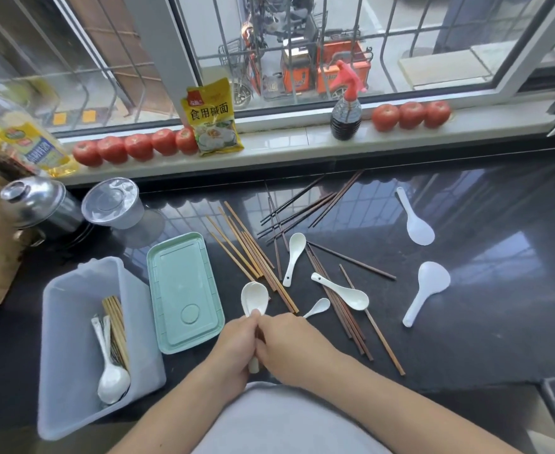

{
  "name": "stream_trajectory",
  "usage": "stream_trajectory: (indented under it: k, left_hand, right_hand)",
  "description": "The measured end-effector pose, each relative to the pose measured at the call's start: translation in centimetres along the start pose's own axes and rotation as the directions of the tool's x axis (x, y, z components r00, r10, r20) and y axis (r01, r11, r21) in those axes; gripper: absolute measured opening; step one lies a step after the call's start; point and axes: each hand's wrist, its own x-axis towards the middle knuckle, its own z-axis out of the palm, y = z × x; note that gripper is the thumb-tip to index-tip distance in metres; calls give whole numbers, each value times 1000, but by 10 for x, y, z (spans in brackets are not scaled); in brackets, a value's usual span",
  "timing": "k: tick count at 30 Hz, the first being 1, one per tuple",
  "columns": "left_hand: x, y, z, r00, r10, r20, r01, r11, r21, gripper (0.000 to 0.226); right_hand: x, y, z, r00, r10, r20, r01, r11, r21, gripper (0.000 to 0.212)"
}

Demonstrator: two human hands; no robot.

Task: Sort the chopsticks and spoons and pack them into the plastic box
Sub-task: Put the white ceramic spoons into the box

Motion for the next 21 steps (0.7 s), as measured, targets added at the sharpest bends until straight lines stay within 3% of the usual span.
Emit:
stream_trajectory:
  k: [2, 4, 5, 8, 13, 17, 19, 21]
  left_hand:
    - [-1, 0, -1, 999, -13, -48, 10, 998, -59, 32]
    - [-2, 1, -7, 996, -46, -73, 35, 989, -146, 32]
    - [-4, 1, -10, 996, -56, -72, 42, 982, -185, 32]
    - [-10, 0, -17, 999, -34, -39, 24, 972, -234, 35]
    - [-10, -4, -16, 999, -30, 20, 34, 965, -259, 35]
    - [-5, -6, -15, 997, -7, 72, 24, 973, -229, 13]
    - [-4, -6, -15, 995, -30, 90, 50, 971, -232, 10]
    - [-3, -5, -16, 992, -52, 117, 79, 968, -238, 15]
  right_hand:
    - [7, 21, -4, 994, 113, -6, -112, 988, 104, 27]
    - [15, 60, -12, 957, 249, -149, -256, 966, -29, 21]
    - [17, 84, -16, 912, 325, -249, -357, 929, -95, 18]
    - [17, 147, -20, 727, 509, -461, -529, 843, 96, 18]
    - [24, 180, -5, 724, 577, -378, -603, 796, 60, 21]
    - [29, 184, -5, 710, 607, -357, -622, 778, 84, 22]
    - [27, 181, -16, 699, 616, -363, -611, 778, 146, 16]
    - [19, 174, -35, 699, 577, -423, -486, 816, 312, 14]
